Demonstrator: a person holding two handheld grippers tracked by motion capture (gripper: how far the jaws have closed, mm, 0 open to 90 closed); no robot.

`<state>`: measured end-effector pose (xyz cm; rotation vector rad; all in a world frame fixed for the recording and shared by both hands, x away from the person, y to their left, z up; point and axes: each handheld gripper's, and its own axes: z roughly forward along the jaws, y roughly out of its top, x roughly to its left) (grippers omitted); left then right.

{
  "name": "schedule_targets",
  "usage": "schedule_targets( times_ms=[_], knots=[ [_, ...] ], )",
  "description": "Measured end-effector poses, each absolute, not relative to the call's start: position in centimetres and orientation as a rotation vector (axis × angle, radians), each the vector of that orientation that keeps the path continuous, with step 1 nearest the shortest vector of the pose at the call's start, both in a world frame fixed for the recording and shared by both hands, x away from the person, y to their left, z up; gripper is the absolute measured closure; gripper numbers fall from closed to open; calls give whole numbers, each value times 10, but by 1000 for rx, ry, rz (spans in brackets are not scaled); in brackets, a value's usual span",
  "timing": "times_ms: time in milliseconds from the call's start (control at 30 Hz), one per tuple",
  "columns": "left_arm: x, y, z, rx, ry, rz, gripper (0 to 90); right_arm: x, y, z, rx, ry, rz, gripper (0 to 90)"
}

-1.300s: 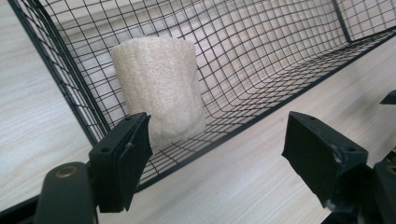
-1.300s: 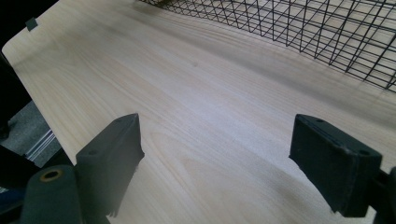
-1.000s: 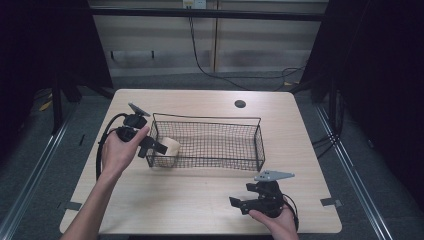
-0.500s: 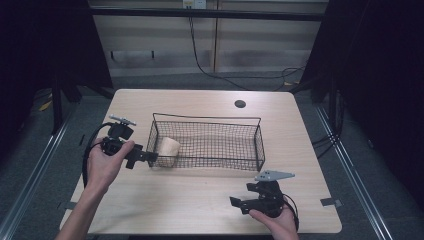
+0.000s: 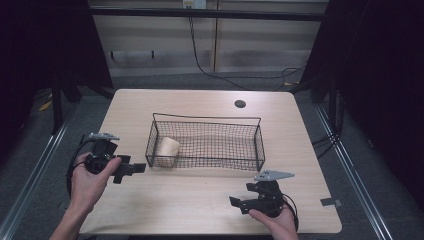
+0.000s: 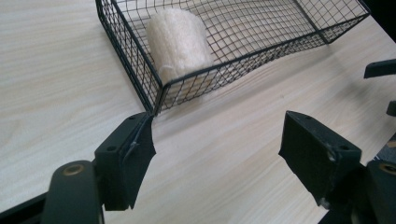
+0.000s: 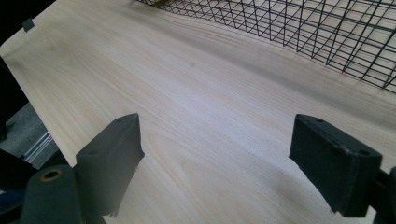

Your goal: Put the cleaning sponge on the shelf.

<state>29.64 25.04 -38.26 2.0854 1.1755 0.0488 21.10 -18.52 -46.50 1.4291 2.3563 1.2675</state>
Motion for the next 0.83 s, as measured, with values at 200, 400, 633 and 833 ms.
schedule_targets(
  times_ms=[200,400,633,833],
  knots=[
    [277,254,-389,2094,1165,60,254,211,-185,-465,1429,2357,1266,162],
    [258,255,-401,2108,1183,45,245,211,-185,-466,1428,2359,1263,163],
    [236,259,-430,2071,1171,67,245,211,-183,-466,1428,2360,1260,164],
    [229,262,-444,2051,1152,105,223,212,-182,-469,1435,2365,1225,172]
  ],
)
